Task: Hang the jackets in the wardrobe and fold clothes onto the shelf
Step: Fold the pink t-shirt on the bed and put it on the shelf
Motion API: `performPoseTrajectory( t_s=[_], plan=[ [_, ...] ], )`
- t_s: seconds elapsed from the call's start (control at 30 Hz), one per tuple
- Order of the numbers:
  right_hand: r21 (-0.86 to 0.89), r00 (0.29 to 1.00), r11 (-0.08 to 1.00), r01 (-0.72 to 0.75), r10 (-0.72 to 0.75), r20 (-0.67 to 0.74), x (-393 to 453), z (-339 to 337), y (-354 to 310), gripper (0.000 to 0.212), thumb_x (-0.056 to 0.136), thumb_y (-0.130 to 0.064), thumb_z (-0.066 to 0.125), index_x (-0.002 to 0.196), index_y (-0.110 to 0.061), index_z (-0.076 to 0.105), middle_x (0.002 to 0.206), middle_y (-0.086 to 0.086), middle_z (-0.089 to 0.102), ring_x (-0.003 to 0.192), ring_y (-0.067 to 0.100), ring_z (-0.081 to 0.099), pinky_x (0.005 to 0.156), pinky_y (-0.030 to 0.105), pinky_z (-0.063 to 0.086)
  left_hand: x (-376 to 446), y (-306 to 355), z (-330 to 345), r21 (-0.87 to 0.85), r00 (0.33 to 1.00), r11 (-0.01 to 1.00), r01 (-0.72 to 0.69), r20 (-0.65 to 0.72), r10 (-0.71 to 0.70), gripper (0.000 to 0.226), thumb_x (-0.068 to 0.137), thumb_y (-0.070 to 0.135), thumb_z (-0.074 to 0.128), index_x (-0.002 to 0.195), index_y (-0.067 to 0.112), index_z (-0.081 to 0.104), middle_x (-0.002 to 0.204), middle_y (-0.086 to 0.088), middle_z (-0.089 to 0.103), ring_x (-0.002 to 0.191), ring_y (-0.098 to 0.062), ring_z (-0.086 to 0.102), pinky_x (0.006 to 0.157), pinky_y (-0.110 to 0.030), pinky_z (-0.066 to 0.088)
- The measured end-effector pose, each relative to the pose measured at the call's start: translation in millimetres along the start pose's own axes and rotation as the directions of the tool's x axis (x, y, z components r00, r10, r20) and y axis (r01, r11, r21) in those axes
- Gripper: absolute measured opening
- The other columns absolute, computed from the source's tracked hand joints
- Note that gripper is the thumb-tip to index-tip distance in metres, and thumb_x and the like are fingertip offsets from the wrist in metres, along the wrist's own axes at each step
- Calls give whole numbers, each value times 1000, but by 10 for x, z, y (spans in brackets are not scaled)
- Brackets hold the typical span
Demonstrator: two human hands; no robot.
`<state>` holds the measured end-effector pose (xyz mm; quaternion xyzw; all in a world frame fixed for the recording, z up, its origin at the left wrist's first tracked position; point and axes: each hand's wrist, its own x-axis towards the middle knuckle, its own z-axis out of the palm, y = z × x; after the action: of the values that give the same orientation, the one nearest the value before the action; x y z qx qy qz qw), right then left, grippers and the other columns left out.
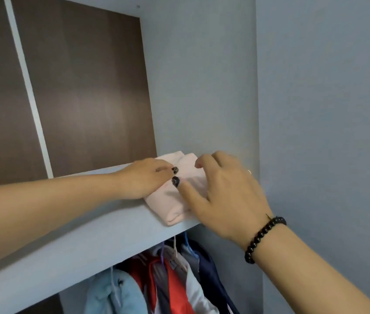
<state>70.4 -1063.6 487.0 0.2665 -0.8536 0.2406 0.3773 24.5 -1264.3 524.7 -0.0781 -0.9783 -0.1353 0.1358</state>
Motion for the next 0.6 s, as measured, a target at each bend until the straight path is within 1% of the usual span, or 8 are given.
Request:
performPoseTrajectory(
  t_s=[0.07, 0.1, 0.17, 0.27, 0.37, 0.43, 0.53, 0.6],
  plan=[
    [-63, 996, 998, 13, -7, 94, -20, 146, 8, 50, 86, -61, 29, 102, -21, 54, 101, -2, 54, 99, 20, 47, 87, 35, 32, -221, -22, 62, 68, 992, 994, -80, 102, 73, 47, 103, 46, 28, 142, 27, 45, 150, 9, 39, 143, -14, 25, 119, -31, 17],
    [-79, 993, 997, 11, -1, 120, -28, 204, 28, 50, 87, -62, 27, 99, -22, 55, 99, -2, 55, 98, 20, 47, 90, 36, 28, -281, -39, 82, 93, 993, 994, -63, 103, 53, 51, 103, 47, 26, 150, 30, 31, 157, 11, 24, 148, -9, 10, 121, -28, 6],
    [-61, 991, 998, -3, 11, 135, -12, 277, 108, 51, 88, -62, 26, 96, -23, 57, 95, -4, 56, 95, 19, 46, 94, 36, 25, -270, -68, 129, 105, 998, 994, -27, 58, 21, 52, 103, 45, 25, 153, 32, 19, 161, 13, 12, 148, -6, -1, 120, -26, 0],
    [23, 988, 999, -43, 39, 149, 76, 330, 258, 49, 90, -59, 30, 102, -22, 60, 100, -4, 57, 101, 19, 46, 104, 35, 22, -132, -3, 238, 88, 1000, 996, -12, -3, 13, 48, 103, 43, 29, 150, 32, 27, 159, 10, 20, 148, -9, 6, 119, -25, 4],
    [31, 983, 998, -61, 54, 176, 166, 394, 375, 50, 89, -59, 33, 108, -21, 60, 107, -2, 58, 106, 21, 46, 109, 36, 20, 28, -28, 315, 10, 999, 1000, 1, -39, -1, 43, 102, 42, 34, 145, 35, 36, 154, 12, 28, 143, -6, 14, 112, -19, 7],
    [33, 975, 997, -70, 62, 215, 210, 428, 441, 52, 88, -61, 32, 112, -23, 58, 110, -2, 56, 109, 21, 45, 108, 37, 23, 120, -65, 347, -9, 1000, 1000, -5, -27, 5, 40, 102, 43, 35, 141, 38, 38, 151, 13, 31, 140, -3, 17, 108, -17, 9],
    [65, 964, 993, -100, 80, 254, 261, 445, 529, 57, 85, -65, 33, 118, -25, 55, 114, -3, 54, 110, 20, 43, 99, 34, 30, 192, -78, 371, -30, 1000, 1000, -9, -25, 8, 34, 102, 42, 36, 136, 43, 38, 149, 14, 33, 133, 1, 19, 106, -16, 9],
    [75, 958, 990, -116, 91, 271, 286, 446, 554, 60, 84, -67, 33, 122, -26, 53, 117, -3, 53, 112, 20, 42, 96, 34, 30, 191, -66, 369, -22, 1000, 1000, -1, -26, 0, 35, 102, 41, 36, 137, 42, 38, 151, 13, 31, 136, 0, 17, 108, -17, 9]
  ],
)
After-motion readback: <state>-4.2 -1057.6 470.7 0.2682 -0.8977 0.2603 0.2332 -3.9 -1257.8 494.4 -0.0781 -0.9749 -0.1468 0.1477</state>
